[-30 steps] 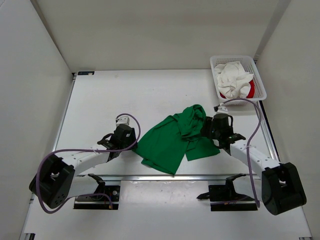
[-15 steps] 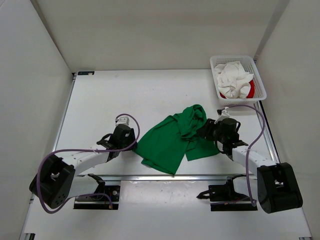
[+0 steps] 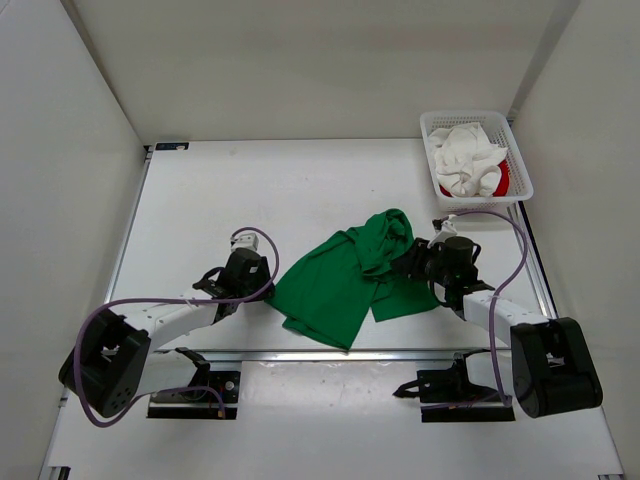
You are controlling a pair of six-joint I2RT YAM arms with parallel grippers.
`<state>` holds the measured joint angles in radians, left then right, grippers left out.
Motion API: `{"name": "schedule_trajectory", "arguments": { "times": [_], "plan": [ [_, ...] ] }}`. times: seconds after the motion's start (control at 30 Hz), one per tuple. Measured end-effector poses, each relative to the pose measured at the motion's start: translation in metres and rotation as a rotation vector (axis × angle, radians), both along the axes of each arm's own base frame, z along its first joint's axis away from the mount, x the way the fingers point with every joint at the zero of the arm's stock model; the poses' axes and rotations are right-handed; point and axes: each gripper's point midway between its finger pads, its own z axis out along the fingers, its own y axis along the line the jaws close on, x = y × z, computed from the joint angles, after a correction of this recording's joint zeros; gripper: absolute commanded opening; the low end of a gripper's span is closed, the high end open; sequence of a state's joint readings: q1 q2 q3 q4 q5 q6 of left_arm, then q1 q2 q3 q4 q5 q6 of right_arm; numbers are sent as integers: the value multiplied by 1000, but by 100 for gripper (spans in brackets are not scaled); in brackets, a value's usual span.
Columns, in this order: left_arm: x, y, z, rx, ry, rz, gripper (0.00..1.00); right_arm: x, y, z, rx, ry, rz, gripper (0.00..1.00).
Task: Fold and stack the t-shirts
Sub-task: Flatten out the tshirt
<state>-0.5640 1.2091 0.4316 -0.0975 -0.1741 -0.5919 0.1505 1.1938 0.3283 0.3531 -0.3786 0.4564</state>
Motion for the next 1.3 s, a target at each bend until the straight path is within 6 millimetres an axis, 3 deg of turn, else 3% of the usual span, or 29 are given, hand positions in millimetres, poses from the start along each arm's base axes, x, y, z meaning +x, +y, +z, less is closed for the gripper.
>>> {"name": "schedule_trajectory", "arguments": {
  "times": [0.27,0.43,0.67,0.83,1.07,1.13,1.17,1.3],
  "plan": [
    [-4,4,-1,22,7,4,59,-3,-2,-6,-9,31,-30,15],
    [-8,8,-1,35,16,10,57,-7,-4,5,-3,9,-60,0],
    [-16,5,-1,37,31,-3,57,-10,-5,20,-4,-31,-85,0],
    [-19,-3,-4,25,40,-20,46,-13,-4,16,-8,-7,-89,0],
    [-20,-6,-6,0,50,-18,23,-15,-2,17,-1,-1,-86,0],
    [-19,-9,-7,-8,51,-23,6,-16,-1,17,1,1,-84,0],
    [-18,-11,-7,-13,48,-23,3,-17,0,17,2,5,-84,1],
    [-17,-11,-4,-26,40,-18,0,-18,-1,24,2,5,-94,0]
  ]
}}
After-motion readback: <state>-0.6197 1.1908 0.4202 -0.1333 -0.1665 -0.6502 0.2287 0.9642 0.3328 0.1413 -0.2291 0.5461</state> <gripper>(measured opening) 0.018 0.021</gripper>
